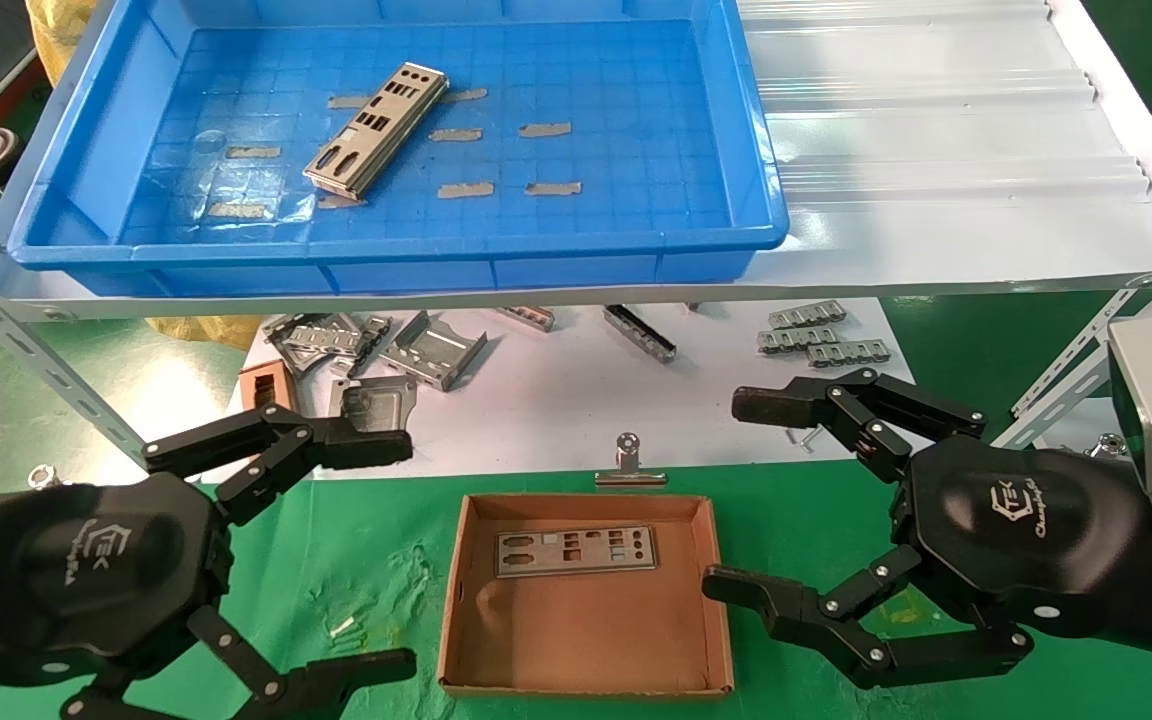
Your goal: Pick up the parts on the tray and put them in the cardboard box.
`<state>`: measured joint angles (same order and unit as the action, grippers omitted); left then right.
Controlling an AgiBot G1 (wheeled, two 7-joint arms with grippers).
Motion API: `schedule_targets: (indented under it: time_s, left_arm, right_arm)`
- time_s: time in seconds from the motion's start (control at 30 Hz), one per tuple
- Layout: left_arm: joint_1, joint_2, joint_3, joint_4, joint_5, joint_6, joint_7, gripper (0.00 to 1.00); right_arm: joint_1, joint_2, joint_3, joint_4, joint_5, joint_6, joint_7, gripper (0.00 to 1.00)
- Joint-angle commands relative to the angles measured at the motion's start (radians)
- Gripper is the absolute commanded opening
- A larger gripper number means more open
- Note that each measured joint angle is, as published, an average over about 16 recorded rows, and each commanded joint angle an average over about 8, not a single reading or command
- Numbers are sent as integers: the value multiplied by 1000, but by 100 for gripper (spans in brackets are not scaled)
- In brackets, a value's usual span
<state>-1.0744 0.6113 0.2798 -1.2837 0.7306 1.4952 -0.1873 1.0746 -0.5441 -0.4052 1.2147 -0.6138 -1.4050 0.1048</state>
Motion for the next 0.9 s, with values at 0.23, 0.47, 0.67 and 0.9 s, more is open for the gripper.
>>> schedule_targets:
  time_s: [0.23, 0.47, 0.67, 0.9]
  left_arm:
    - [0, 0, 0, 0, 0, 0, 0, 100]
    - [0, 0, 0, 0, 0, 0, 0, 100]
    - [0, 0, 0, 0, 0, 0, 0, 100]
    - [0, 0, 0, 0, 0, 0, 0, 100]
  right_arm:
    - [0, 0, 0, 0, 0, 0, 0, 100]
    - [0, 0, 0, 0, 0, 0, 0, 100]
    - [0, 0, 0, 0, 0, 0, 0, 100]
    - [0, 0, 0, 0, 0, 0, 0, 100]
